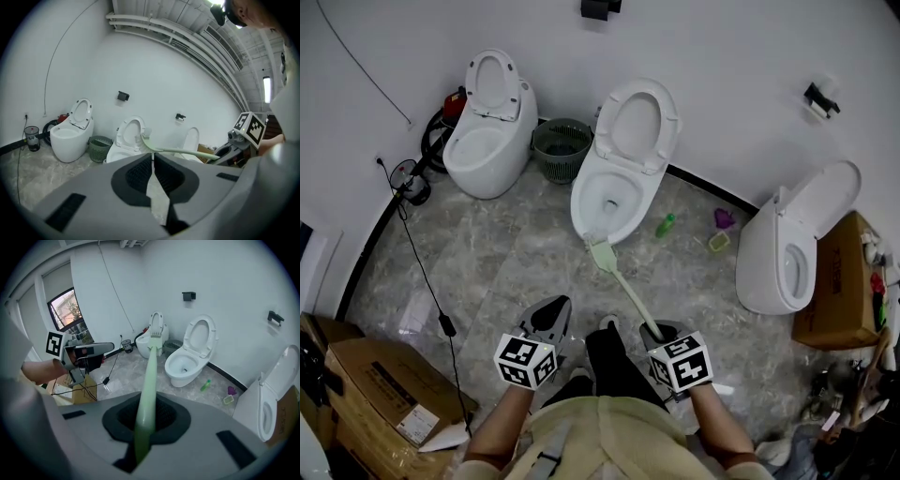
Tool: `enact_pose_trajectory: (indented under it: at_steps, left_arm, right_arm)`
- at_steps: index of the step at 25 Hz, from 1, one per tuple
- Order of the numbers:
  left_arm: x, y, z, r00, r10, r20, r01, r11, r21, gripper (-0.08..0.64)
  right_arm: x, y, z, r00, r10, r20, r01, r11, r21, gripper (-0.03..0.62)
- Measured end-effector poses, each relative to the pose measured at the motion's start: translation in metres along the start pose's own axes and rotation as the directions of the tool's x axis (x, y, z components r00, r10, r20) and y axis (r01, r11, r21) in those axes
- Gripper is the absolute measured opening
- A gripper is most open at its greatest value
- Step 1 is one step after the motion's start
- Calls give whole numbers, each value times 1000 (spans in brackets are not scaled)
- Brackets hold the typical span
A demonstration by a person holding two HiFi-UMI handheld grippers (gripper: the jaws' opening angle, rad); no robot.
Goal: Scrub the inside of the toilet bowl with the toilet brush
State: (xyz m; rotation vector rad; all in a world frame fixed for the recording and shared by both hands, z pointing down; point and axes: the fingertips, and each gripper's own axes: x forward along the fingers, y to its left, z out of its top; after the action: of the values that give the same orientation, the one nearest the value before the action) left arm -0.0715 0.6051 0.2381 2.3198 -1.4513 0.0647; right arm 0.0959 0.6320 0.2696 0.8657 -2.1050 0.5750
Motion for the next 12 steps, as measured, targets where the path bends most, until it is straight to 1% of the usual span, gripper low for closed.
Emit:
enact_pose_trajectory:
  at_steps: [5, 8, 12]
  left_arm:
    - [45, 29, 12, 1000, 19, 4, -19, 1000, 19, 25]
    - [73, 47, 21, 1000, 16, 7, -16, 1000, 10, 25]
    - [118, 69, 30, 1000, 7, -27, -6, 1000, 11, 25]
  right_arm:
    - [43, -34, 31, 999, 45, -30, -46, 999, -21, 29]
    - [68, -58, 57, 996, 66, -53, -69, 996, -49, 29]
    - [97, -98, 93, 994, 82, -77, -87, 994, -60, 29]
